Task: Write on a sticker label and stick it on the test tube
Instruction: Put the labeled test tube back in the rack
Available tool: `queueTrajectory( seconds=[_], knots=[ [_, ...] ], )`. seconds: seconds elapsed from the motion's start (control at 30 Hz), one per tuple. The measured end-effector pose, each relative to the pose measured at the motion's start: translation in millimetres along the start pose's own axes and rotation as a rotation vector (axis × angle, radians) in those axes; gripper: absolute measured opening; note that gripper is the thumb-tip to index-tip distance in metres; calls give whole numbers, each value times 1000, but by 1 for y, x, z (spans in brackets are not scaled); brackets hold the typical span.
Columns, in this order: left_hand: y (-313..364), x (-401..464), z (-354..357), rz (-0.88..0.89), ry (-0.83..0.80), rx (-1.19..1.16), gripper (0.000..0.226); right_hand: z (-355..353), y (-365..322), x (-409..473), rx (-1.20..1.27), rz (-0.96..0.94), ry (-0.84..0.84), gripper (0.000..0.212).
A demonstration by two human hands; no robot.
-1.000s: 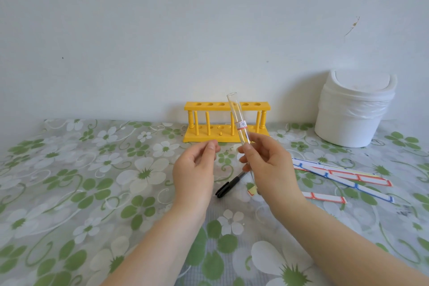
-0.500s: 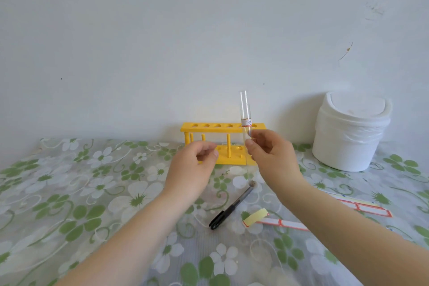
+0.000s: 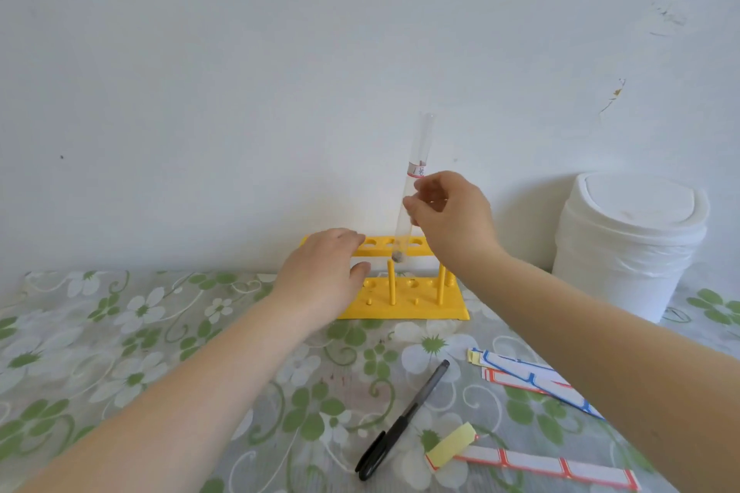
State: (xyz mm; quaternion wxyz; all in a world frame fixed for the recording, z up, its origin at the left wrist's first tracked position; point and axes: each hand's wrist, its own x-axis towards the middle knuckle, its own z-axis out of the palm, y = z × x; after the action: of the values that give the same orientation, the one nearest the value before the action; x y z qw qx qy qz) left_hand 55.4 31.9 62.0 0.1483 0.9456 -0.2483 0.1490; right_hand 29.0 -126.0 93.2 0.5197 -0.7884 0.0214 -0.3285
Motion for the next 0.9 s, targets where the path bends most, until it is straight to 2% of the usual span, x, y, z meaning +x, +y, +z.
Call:
queueTrajectory(
  seconds=[0.3,0.57,0.9],
  knots=[
    [-13,29,17,24,-102,98,52,21,11,29,-84,-32,6,15],
    [-16,25,31,30,-59,140,49,32,35,25,-120,5,-11,15],
    [-17,25,33,61,-46,212,51,41,58,25,-300,33,-16,25]
  ],
)
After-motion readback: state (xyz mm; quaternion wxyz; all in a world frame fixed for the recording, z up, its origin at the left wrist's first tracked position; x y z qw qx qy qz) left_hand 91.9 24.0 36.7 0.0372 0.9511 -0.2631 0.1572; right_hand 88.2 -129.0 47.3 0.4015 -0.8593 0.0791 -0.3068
